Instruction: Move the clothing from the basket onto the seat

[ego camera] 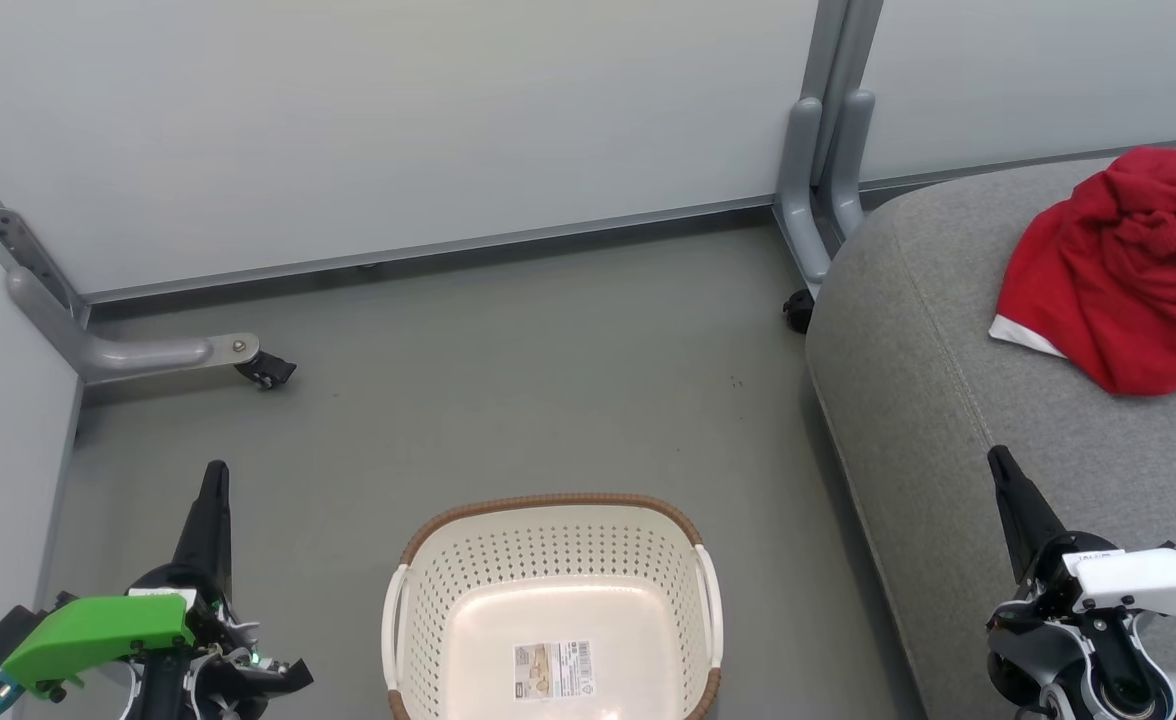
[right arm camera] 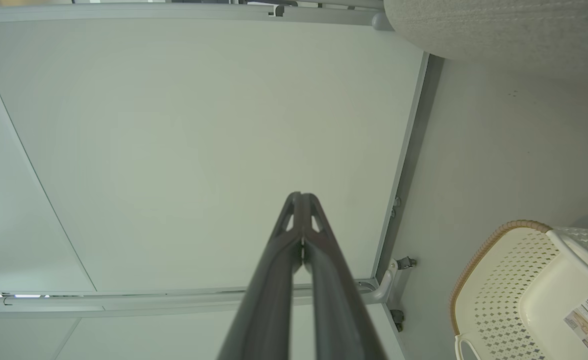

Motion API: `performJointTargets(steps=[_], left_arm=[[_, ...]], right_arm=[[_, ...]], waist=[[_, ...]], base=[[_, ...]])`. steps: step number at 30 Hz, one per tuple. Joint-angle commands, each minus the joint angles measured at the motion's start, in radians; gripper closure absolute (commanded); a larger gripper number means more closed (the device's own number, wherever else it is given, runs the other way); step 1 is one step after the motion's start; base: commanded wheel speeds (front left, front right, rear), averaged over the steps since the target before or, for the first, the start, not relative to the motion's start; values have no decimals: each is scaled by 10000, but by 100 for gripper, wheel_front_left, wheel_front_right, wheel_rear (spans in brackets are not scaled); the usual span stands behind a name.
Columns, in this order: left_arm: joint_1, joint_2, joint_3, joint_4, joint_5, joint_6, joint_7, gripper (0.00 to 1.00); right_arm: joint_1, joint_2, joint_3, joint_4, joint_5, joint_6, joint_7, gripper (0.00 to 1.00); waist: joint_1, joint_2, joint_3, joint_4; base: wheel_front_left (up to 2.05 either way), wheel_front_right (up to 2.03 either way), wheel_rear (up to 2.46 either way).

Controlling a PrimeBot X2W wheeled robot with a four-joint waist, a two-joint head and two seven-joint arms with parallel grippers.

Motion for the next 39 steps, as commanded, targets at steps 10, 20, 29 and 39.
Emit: performJointTargets(steps=[10,20,29,39], left_arm=[[-108,58,23,-27,-28,-60,43,100],[-108,58,22,-26,-28,-60,43,100],[-108,58,23,-27,-29,-61,42,100],[-108,58,22,-27,-29,-61,42,100]], right_arm=[[-85,-13,-50,25,-53,0,43,100],[-88,-1,-65,25,-63,-1,66,100],[-89,8,-80,25,-75,0,82,100],[-91,17,-92,26,-72,0,90,100]], waist=[[0,0,0,1],[0,0,0,1],[0,0,0,1],[0,0,0,1]], base=[[0,0,0],[0,0,0],[0,0,0],[0,0,0]])
